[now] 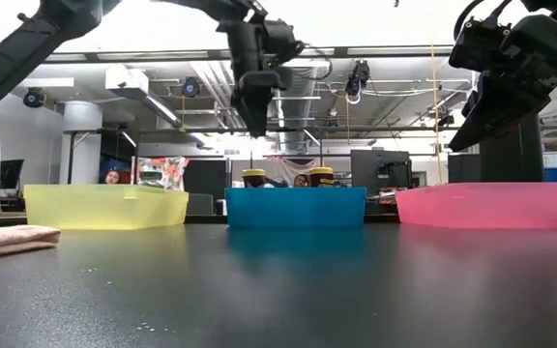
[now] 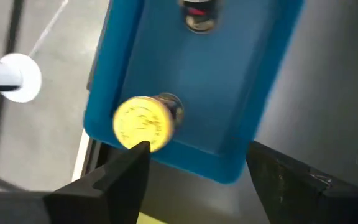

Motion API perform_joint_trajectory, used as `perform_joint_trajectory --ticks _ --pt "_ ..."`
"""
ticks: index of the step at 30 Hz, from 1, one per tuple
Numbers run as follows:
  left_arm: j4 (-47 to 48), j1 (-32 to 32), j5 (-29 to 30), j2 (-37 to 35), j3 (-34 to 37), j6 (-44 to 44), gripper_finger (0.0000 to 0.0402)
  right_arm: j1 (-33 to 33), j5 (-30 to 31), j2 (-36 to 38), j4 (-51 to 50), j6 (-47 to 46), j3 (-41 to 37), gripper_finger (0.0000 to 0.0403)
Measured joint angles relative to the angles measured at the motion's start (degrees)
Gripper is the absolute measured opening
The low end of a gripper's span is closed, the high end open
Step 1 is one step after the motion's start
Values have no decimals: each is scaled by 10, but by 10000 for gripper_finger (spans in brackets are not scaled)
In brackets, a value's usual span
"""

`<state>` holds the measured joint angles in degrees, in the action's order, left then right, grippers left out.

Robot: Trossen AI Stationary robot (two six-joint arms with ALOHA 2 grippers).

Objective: Sort spices by type
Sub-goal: Put the brown seasoning bottle into the pink bin

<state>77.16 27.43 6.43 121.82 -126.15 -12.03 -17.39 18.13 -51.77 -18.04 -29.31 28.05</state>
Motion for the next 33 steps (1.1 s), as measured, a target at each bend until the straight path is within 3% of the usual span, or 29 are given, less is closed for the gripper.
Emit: perform_joint_trajectory --ticks 4,8,17,24,28,33 --pt "-12 -65 62 -25 48 0 233 0 0 0 1 -14 0 13" --pt "-69 -119 61 -75 127 2 219 -3 4 -1 3 -36 0 13" --pt "-221 -219 76 -249 382 110 200 -38 64 -20 31 -39 -2 13" --pt "-401 -351 229 -390 584 174 196 -37 136 -20 73 -36 2 13" --pt "-438 -409 270 -442 650 212 196 -37 136 -20 74 -37 19 13" --pt "-441 -443 282 -486 683 274 196 -37 136 -20 77 -13 49 13"
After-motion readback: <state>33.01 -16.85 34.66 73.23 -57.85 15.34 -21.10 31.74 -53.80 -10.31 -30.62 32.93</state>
